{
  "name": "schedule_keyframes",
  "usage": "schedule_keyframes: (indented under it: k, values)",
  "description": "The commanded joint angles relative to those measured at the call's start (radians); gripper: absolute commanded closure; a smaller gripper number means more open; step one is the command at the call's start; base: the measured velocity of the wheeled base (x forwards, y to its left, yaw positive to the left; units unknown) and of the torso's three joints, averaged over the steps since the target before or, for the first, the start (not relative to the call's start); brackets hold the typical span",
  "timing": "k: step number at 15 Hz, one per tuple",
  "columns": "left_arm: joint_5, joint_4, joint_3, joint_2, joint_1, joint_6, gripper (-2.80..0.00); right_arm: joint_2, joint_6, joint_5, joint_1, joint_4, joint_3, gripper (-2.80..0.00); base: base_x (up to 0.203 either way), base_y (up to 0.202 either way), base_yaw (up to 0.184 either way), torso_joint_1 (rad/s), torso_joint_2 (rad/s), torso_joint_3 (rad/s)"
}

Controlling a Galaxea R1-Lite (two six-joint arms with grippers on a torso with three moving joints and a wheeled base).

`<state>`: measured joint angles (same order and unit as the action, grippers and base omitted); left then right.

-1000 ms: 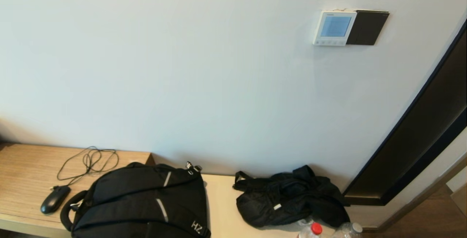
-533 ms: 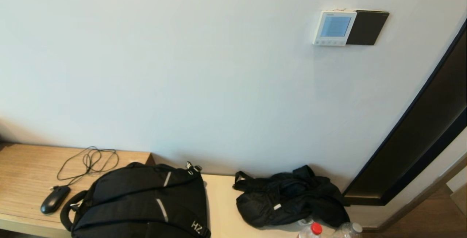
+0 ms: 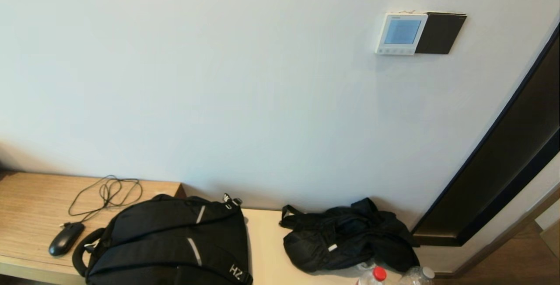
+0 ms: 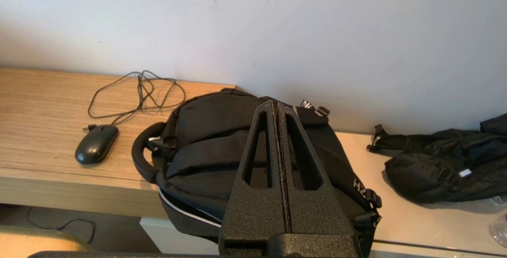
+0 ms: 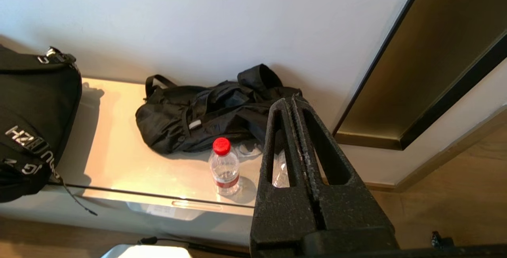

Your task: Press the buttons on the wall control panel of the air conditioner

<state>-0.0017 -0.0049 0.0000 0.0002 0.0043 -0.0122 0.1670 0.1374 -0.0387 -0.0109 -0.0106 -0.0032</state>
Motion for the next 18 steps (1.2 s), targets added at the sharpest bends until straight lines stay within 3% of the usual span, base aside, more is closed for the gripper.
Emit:
schedule_keyframes:
  k: [1,8,18]
  values:
    - [0.0,-0.001,0.0,0.0,0.0,0.0,0.0,-0.029,0.001,-0.001,0.003,-0.002,-0.001,0.0,0.0,0.0,0.0,0.0,0.0,0.0]
    - [0.0,0.0,0.0,0.0,0.0,0.0,0.0,-0.167,0.001,-0.001,0.011,-0.075,-0.031,0.0,0.0,0.0,0.0,0.0,0.0,0.0]
    - [0.0,0.0,0.0,0.0,0.0,0.0,0.0,-0.169,-0.001,-0.001,0.011,-0.074,-0.03,0.0,0.0,0.0,0.0,0.0,0.0,0.0]
